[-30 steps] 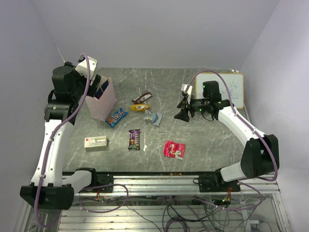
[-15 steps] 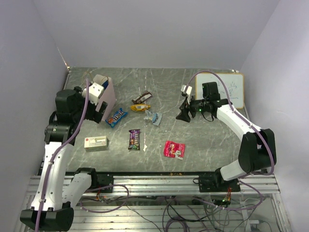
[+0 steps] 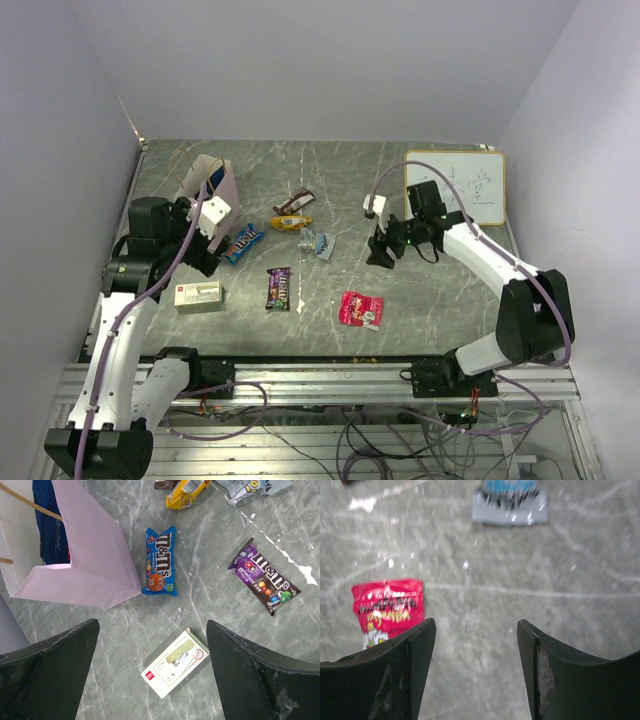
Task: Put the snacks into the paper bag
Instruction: Pick up the snack from the center of the board.
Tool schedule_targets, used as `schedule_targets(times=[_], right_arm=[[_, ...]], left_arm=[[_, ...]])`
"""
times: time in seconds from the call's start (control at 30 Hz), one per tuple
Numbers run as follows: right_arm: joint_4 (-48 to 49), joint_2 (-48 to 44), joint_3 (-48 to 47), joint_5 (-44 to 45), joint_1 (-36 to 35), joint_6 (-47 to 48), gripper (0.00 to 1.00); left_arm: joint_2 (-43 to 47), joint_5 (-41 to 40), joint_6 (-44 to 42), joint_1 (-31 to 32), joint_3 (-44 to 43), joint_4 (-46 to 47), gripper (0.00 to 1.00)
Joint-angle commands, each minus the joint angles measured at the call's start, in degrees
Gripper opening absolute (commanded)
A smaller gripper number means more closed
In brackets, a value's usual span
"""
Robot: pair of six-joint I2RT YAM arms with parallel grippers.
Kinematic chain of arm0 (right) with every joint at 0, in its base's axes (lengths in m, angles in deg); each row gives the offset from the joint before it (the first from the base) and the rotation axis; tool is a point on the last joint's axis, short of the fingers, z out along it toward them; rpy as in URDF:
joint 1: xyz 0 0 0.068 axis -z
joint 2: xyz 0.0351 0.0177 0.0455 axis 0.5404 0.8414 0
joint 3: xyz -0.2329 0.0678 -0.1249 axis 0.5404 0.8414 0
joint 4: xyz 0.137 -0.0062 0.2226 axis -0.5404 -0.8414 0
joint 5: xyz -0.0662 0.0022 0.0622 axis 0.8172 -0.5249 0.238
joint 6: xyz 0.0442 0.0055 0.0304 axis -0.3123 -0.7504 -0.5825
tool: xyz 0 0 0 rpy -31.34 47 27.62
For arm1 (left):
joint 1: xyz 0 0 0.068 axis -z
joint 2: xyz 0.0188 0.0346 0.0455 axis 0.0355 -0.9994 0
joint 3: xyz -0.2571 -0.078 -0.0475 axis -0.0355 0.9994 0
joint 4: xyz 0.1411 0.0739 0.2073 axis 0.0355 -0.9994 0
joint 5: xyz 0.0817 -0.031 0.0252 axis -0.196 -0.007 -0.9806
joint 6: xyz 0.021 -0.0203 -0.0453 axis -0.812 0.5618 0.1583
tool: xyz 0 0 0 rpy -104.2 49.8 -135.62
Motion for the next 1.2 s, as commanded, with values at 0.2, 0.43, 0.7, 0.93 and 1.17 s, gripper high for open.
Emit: schedule_targets(times=[0.2,0.43,0.7,0.93,1.17], right_arm=[[-12.08,-6.56,10.43,20.09,-10.48,7.85,0.69],[-9.86,-4.56,14.69,22.97,-15.7,7.29,0.71],[-5.25,-0.47,15.36,23.5,-19.59,6.86,0.72],[-3.55,2.26,16.75,23.96,-19.83,7.95,0.66],[-2.94,4.17,16.04,22.09,-19.83,7.22,0.52]], left_arm=[[-0.53,-1.56,-7.74,0.04,3.45,5.04,0.99],[-2.66,0.12,-7.35,1.06,3.59,7.49,0.98],[-4.88,1.97,-12.46,4.25,5.24,7.17,0.98],[-5.7,1.68,-11.79,6.54,6.42,9.99,0.98],[-5.22,-0.76,-10.82,10.66,8.19,11.09,0.96]])
